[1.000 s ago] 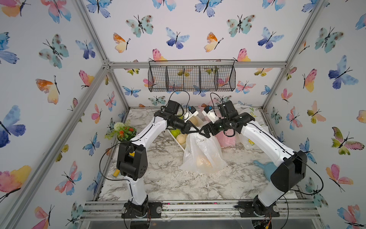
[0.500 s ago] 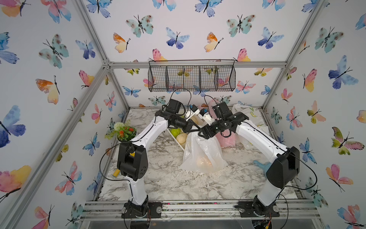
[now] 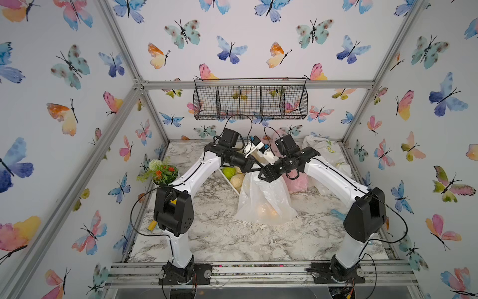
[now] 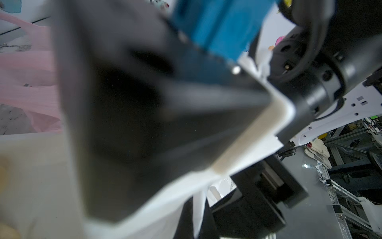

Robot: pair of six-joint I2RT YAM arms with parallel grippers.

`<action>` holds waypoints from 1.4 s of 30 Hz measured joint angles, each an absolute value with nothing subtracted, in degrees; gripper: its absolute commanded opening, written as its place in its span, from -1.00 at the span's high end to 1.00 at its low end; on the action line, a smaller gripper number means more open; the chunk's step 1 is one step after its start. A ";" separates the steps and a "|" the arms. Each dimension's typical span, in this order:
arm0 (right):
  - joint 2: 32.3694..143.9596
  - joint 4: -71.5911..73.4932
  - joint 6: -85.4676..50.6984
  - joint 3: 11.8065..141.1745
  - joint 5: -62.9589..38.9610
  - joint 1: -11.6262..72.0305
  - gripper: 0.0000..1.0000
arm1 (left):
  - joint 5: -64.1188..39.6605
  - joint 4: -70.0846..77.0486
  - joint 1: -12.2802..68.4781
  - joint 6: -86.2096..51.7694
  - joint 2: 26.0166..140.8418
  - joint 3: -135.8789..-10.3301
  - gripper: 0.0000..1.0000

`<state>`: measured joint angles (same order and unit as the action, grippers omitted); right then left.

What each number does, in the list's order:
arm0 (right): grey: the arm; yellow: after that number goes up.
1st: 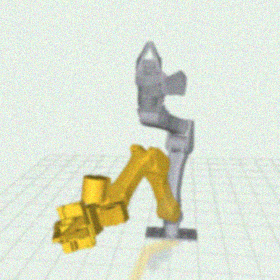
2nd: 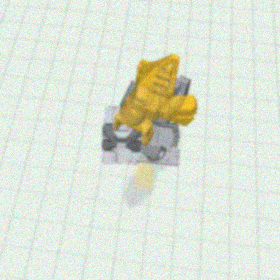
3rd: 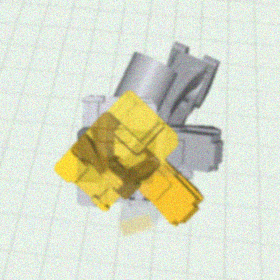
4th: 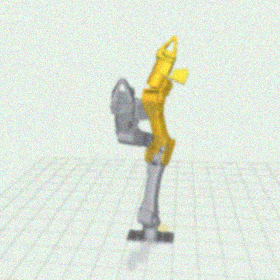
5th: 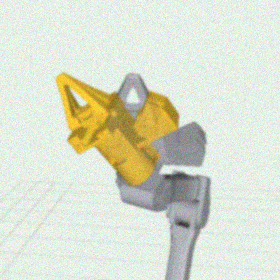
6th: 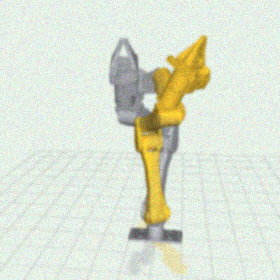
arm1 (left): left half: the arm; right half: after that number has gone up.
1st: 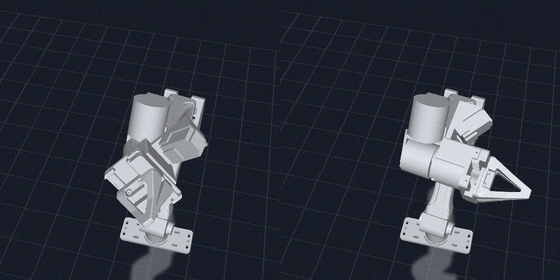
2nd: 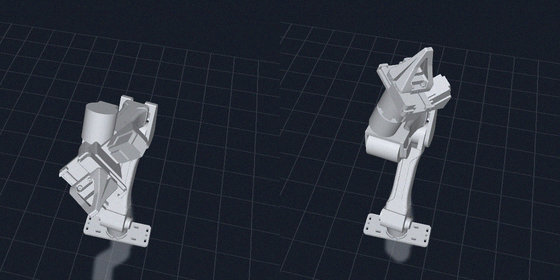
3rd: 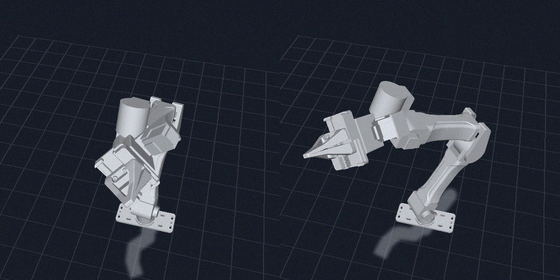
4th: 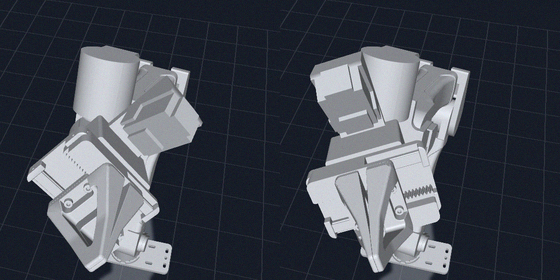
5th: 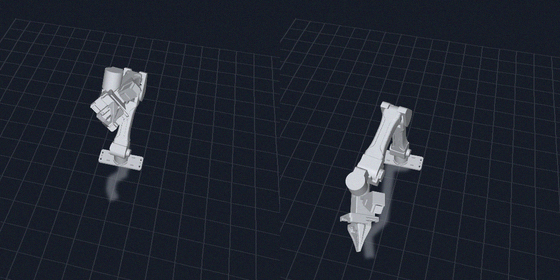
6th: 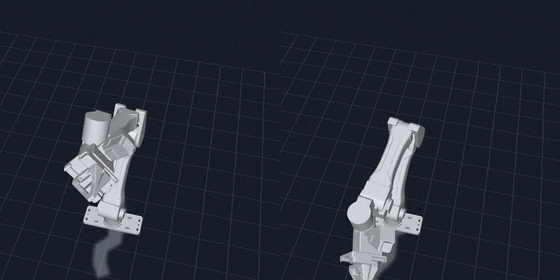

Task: Place the pears into plastic bags & tie knots
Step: Tie the plastic bag at the center of the board.

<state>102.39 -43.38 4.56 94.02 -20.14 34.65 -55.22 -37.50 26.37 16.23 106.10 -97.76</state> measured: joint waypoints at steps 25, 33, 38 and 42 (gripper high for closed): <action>100.05 -34.61 4.36 84.99 -20.21 34.57 0.57 | -56.84 -29.65 19.31 15.88 96.92 -81.62 -0.56; 94.04 -29.28 6.20 78.56 -21.23 34.54 0.59 | -54.00 -10.63 20.86 8.71 94.00 -65.45 -0.54; 89.62 -25.39 7.44 73.03 -20.03 34.54 0.61 | -53.69 -3.70 24.27 5.69 93.27 -63.79 0.05; 84.79 -20.05 7.57 67.20 -16.67 34.54 0.52 | -54.35 -0.78 25.28 3.33 90.74 -60.71 0.74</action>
